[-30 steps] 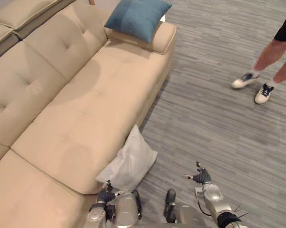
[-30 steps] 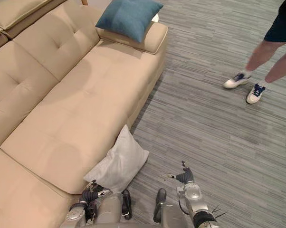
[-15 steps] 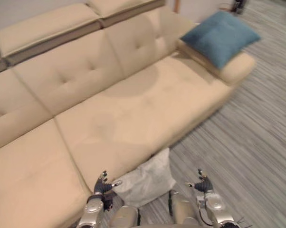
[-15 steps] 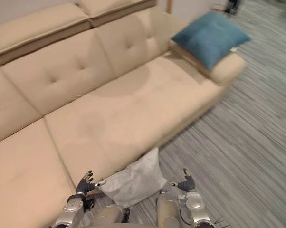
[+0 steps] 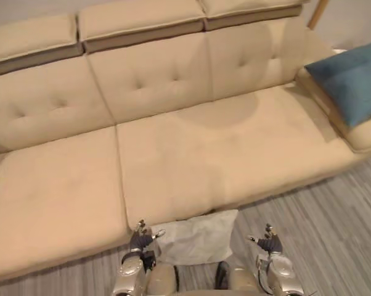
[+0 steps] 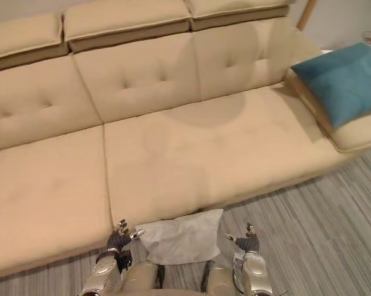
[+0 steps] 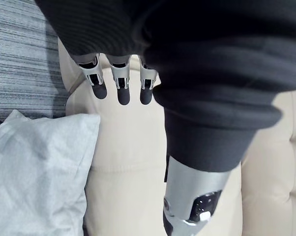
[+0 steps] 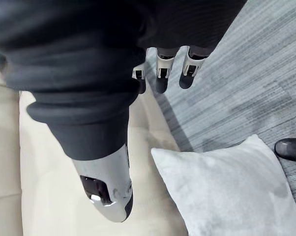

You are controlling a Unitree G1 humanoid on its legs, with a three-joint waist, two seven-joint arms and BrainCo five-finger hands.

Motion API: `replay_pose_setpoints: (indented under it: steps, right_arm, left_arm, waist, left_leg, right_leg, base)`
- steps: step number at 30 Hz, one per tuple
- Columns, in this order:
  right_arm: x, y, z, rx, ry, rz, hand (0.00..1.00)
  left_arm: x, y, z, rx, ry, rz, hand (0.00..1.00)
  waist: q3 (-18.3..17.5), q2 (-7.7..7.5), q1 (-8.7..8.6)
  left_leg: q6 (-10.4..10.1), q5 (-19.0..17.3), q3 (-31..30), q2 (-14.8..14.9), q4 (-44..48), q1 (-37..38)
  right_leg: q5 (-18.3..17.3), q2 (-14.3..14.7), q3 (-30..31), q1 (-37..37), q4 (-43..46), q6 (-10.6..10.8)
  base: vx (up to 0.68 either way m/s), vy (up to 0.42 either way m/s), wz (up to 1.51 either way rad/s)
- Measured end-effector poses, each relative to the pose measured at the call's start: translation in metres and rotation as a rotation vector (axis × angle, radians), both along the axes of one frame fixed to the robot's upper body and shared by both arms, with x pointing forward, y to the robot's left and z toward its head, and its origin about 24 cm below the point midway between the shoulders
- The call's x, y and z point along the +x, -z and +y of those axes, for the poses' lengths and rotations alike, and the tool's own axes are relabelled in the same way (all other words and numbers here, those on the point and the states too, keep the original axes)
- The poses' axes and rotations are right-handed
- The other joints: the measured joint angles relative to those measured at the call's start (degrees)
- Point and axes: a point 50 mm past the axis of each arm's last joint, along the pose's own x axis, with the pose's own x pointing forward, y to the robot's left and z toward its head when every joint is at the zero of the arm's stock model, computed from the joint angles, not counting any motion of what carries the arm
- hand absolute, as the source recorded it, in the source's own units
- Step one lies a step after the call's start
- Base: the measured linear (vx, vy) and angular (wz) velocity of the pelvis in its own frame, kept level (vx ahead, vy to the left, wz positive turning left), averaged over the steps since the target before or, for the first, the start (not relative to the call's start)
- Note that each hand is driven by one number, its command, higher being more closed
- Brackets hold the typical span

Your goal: Pick up cushions and gather them together orderly.

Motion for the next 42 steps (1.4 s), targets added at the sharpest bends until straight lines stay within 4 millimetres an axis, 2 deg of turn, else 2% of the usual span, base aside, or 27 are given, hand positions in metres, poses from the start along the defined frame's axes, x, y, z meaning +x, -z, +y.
replay_pose_setpoints:
  steps: [3,4,5,6,7,8,9,11,13,18,22,26,27,30,33,36,38,42]
  right_arm:
    - [0.014,-0.006,-0.001,0.002,0.026,-0.038,0.0]
    - [0.022,-0.011,-0.003,-0.006,0.026,-0.061,0.0]
    - [0.034,-0.018,-0.005,-0.022,0.033,-0.092,0.0]
    - [0.052,-0.029,-0.006,-0.038,0.031,-0.138,0.0]
    - [0.06,-0.034,-0.006,-0.044,0.03,-0.16,0.0]
    - [0.077,-0.046,-0.007,-0.055,0.021,-0.21,0.0]
    - [0.092,-0.058,-0.01,-0.068,0.014,-0.256,0.0]
    - [0.11,-0.074,-0.012,-0.088,0.023,-0.31,0.0]
    - [0.129,-0.091,-0.011,-0.096,0.022,-0.364,0.0]
    - [0.169,-0.131,0.0,-0.081,0.019,-0.475,0.0]
    - [0.207,-0.188,0.017,-0.081,-0.017,-0.629,0.0]
    - [0.233,-0.247,0.049,-0.106,-0.099,-0.782,0.0]
    - [0.236,-0.255,0.056,-0.1,-0.11,-0.802,1.0]
    - [0.242,-0.284,0.085,-0.07,-0.138,-0.877,1.0]
    - [0.244,-0.299,0.088,-0.075,-0.111,-0.915,1.0]
    - [0.244,-0.303,0.089,-0.084,-0.111,-0.932,1.0]
    - [0.24,-0.305,0.096,-0.102,-0.149,-0.962,1.0]
    - [0.23,-0.301,0.098,-0.102,-0.174,-1.007,1.0]
  left_arm:
    - [0.015,-0.01,0.013,0.046,0.011,-0.045,0.0]
    - [0.025,-0.016,0.017,0.061,0.015,-0.073,0.0]
    - [0.035,-0.023,0.02,0.08,0.011,-0.1,0.0]
    - [0.05,-0.033,0.024,0.101,0.013,-0.145,0.0]
    - [0.055,-0.037,0.026,0.109,0.014,-0.161,0.0]
    - [0.066,-0.046,0.03,0.118,0.007,-0.197,0.0]
    - [0.078,-0.056,0.034,0.118,-0.021,-0.239,0.0]
    - [0.096,-0.071,0.037,0.12,-0.052,-0.298,0.0]
    - [0.113,-0.088,0.04,0.114,-0.076,-0.362,0.0]
    - [0.153,-0.129,0.033,0.076,-0.092,-0.493,0.0]
    - [0.183,-0.168,0.013,0.046,-0.068,-0.615,0.0]
    - [0.202,-0.2,-0.015,-0.01,-0.053,-0.703,0.0]
    - [0.205,-0.207,-0.018,-0.019,-0.058,-0.721,1.0]
    - [0.212,-0.225,-0.027,-0.013,-0.066,-0.763,1.0]
    - [0.217,-0.24,-0.025,-0.001,-0.096,-0.799,1.0]
    - [0.217,-0.247,-0.025,0.011,-0.118,-0.815,1.0]
    - [0.215,-0.25,-0.021,0.035,-0.137,-0.83,1.0]
    - [0.208,-0.255,-0.023,0.083,-0.103,-0.875,1.0]
  waist:
    - [1.54,-0.95,0.99]
    - [2.36,-1.02,1.31]
    - [3.38,-0.97,1.41]
    - [5.28,-0.96,1.5]
    - [6.29,-0.96,1.48]
    - [8.05,-0.84,1.43]
    - [8.44,-0.67,1.46]
    - [10.05,-0.83,1.42]
    - [12.05,-0.82,1.37]
    - [14.09,-0.85,1.23]
    - [16.69,-0.8,1.31]
    - [17.99,-0.76,1.29]
    - [17.99,-0.76,1.37]
    - [17.99,-0.76,1.42]
    - [17.99,-0.76,1.18]
    - [17.99,-0.76,0.8]
    - [17.99,-0.77,-0.18]
    - [17.96,-0.8,-0.4]
  left_leg:
    - [0.82,0.33,1.51,1.03,4.07,-5.13]
    - [0.85,0.32,1.54,1.68,6.37,-8.11]
    - [1.95,0.39,1.82,2.22,8.85,-11.43]
    - [3.32,-0.38,3.11,3.11,10.58,-13.97]
    - [4.15,-0.86,3.68,3.56,11.13,-14.7]
    - [5.53,-1.77,4.72,4.33,12.54,-16.86]
    - [6.4,-3.89,4.91,5.12,14.33,-20.89]
    - [7.1,-5.08,5.16,5.98,17.82,-26.03]
    - [6.97,-5.42,5.05,6.83,20.8,-31.39]
    - [7.54,-4.7,3.88,7.9,26.79,-45.01]
    - [8.31,-4.21,2.49,8.69,32.57,-54.93]
    - [8.8,-4.0,1.73,8.75,36.21,-62.42]
    - [8.8,-4.0,1.66,8.74,36.59,-63.31]
    - [8.91,-3.87,1.64,8.66,37.8,-66.78]
    - [8.82,-3.16,1.53,8.63,38.06,-69.73]
    - [9.15,-2.67,1.47,8.6,38.28,-70.52]
    - [8.94,-2.51,1.28,8.67,38.28,-70.49]
    - [8.84,-1.92,1.19,8.86,38.2,-69.63]
  right_leg:
    - [0.08,0.14,0.29,-4.4,2.83,-0.15]
    - [0.09,0.22,0.38,-7.07,4.69,-0.17]
    - [-0.11,0.24,0.53,-10.21,6.9,-0.5]
    - [-0.48,0.35,1.13,-13.71,9.57,-1.07]
    - [-0.65,0.5,1.57,-14.92,10.69,-1.33]
    - [-1.05,0.81,2.36,-17.96,12.96,-1.75]
    - [-1.93,1.37,3.46,-22.9,15.42,-1.99]
    - [-4.3,1.53,4.17,-27.71,17.52,-2.47]
    - [-4.26,1.95,4.91,-33.28,20.42,-2.79]
    - [-3.87,1.83,5.0,-46.99,26.93,-3.78]
    - [-3.85,1.44,4.83,-56.67,33.05,-3.88]
    - [-3.92,1.03,5.14,-64.31,37.46,-3.81]
    - [-3.94,0.98,5.21,-65.34,37.99,-3.8]
    - [-4.05,0.51,5.42,-69.18,40.0,-3.87]
    - [-4.21,0.27,5.27,-72.06,40.6,-4.07]
    - [-4.12,0.14,5.25,-72.98,41.2,-4.22]
    - [-3.8,0.18,5.11,-72.95,41.28,-4.77]
    - [-3.6,0.31,4.98,-72.18,41.3,-5.1]
  base:
    - [-0.09,0.032,0.04]
    - [-0.13,0.014,-0.04]
    - [-0.22,0.025,-0.13]
    - [-0.2,0.026,-0.17]
    - [-0.22,0.026,-0.35]
    - [-0.31,0.018,-0.43]
    - [-0.32,0.01,-0.42]
    - [-0.27,-0.023,-0.27]
    - [-0.26,-0.042,-0.2]
    - [-0.17,-0.039,-0.05]
    - [-0.1,-0.044,-0.01]
    - [-0.08,-0.039,0.02]
    - [-0.08,-0.031,0.04]
    - [-0.08,-0.025,0.07]
    - [-0.08,-0.008,0.05]
    - [-0.06,0.005,0.05]
    - [-0.04,0.011,0.01]
    - [-0.02,0.007,-0.01]
